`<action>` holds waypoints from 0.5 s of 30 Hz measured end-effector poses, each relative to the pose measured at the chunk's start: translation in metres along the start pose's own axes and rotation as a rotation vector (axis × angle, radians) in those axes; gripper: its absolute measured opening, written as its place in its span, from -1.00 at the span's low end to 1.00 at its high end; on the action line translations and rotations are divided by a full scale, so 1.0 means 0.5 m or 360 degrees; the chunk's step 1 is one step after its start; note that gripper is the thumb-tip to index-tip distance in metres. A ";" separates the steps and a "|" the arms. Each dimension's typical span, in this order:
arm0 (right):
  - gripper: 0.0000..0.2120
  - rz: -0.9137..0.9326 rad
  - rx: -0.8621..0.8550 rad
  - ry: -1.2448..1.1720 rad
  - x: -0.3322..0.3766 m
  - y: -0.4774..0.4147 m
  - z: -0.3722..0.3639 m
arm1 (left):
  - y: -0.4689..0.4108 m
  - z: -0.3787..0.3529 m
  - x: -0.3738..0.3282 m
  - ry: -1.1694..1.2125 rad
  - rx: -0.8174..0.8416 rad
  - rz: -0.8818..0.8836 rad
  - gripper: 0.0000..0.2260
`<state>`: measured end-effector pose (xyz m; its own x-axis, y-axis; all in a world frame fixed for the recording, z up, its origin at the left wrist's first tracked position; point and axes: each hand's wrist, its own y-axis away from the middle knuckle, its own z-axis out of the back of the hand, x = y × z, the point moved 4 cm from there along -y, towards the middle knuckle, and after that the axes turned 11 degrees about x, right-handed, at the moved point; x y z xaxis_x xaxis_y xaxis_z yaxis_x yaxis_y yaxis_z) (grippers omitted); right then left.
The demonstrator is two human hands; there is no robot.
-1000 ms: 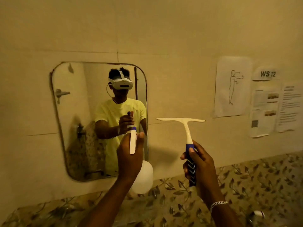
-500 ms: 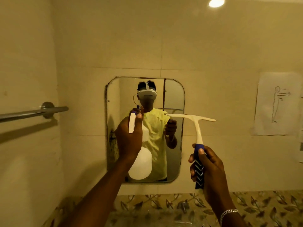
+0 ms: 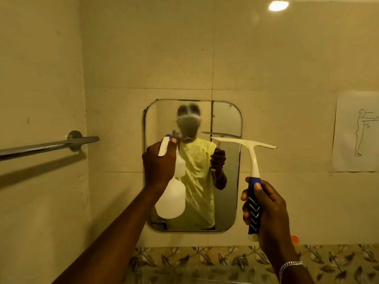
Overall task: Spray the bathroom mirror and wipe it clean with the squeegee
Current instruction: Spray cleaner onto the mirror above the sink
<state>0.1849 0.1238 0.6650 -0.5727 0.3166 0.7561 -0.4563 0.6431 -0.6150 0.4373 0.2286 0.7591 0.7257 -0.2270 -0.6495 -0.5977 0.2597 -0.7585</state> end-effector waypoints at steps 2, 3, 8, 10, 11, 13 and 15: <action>-0.66 0.0010 -0.0009 -0.0008 -0.001 -0.002 -0.002 | 0.000 -0.006 0.006 0.0037 0.0055 0.0007 -0.84; -0.66 0.0016 -0.0010 -0.0008 -0.002 -0.003 -0.002 | 0.000 -0.010 0.008 0.0061 0.0079 0.0003 -0.80; -0.71 0.0023 -0.0016 -0.0008 -0.004 -0.005 0.005 | 0.006 -0.041 -0.007 0.0092 0.0157 -0.0040 -0.76; -0.73 0.0023 -0.0044 0.0018 -0.003 -0.005 0.015 | 0.009 -0.066 -0.016 0.0080 0.0201 -0.0037 -0.75; -0.75 0.0022 -0.0063 0.0036 -0.003 -0.006 0.022 | 0.012 -0.079 -0.022 0.0088 0.0227 -0.0037 -0.74; -0.77 0.0018 -0.0095 0.0062 -0.005 -0.006 0.037 | 0.021 -0.107 -0.036 0.0086 0.0272 -0.0053 -0.71; -0.76 0.0013 -0.0119 0.0089 -0.003 -0.005 0.047 | 0.032 -0.132 -0.050 0.0070 0.0282 -0.0070 -0.71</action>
<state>0.1708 0.1053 0.6599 -0.5365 0.3592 0.7636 -0.3983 0.6900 -0.6044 0.3875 0.1766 0.7597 0.7316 -0.2817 -0.6208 -0.4938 0.4088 -0.7675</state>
